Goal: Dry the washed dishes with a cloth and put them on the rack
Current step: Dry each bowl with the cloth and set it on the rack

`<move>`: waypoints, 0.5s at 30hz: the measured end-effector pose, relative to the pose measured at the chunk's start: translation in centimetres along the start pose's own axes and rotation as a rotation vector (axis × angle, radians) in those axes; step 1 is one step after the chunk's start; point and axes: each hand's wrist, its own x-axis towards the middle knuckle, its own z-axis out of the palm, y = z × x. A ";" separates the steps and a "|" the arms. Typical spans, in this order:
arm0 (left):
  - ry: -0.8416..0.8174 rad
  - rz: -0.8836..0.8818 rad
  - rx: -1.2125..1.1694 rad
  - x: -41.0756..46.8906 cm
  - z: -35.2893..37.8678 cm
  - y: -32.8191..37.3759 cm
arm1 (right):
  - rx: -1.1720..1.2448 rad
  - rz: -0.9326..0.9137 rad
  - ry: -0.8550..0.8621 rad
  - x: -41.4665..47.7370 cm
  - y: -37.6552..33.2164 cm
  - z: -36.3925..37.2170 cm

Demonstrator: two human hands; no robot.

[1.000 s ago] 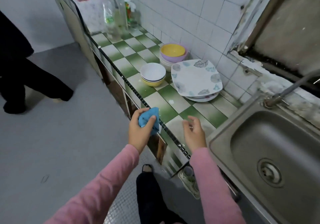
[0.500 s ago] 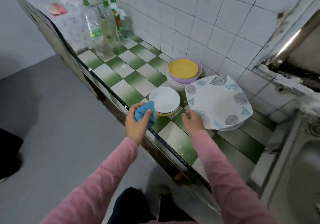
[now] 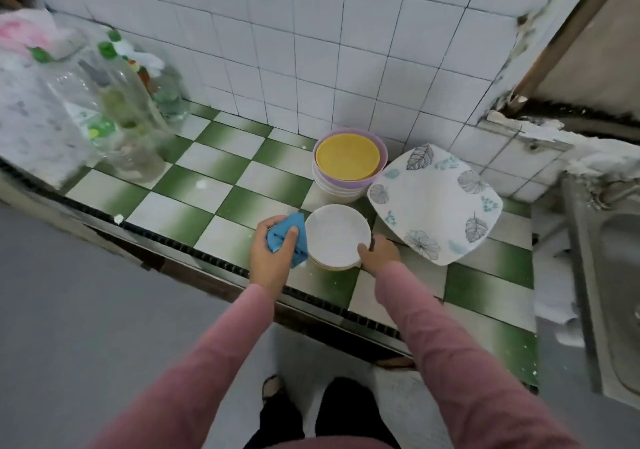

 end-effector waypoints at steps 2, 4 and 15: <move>-0.046 0.005 0.015 1.0 -0.3 0.0 | -0.034 0.021 0.021 0.5 -0.3 0.2; -0.083 0.007 0.034 1.7 -0.4 0.0 | -0.091 0.021 0.021 1.2 -0.5 0.0; -0.125 0.012 0.090 6.1 1.4 1.0 | -0.420 -0.066 -0.015 5.6 -3.0 -0.6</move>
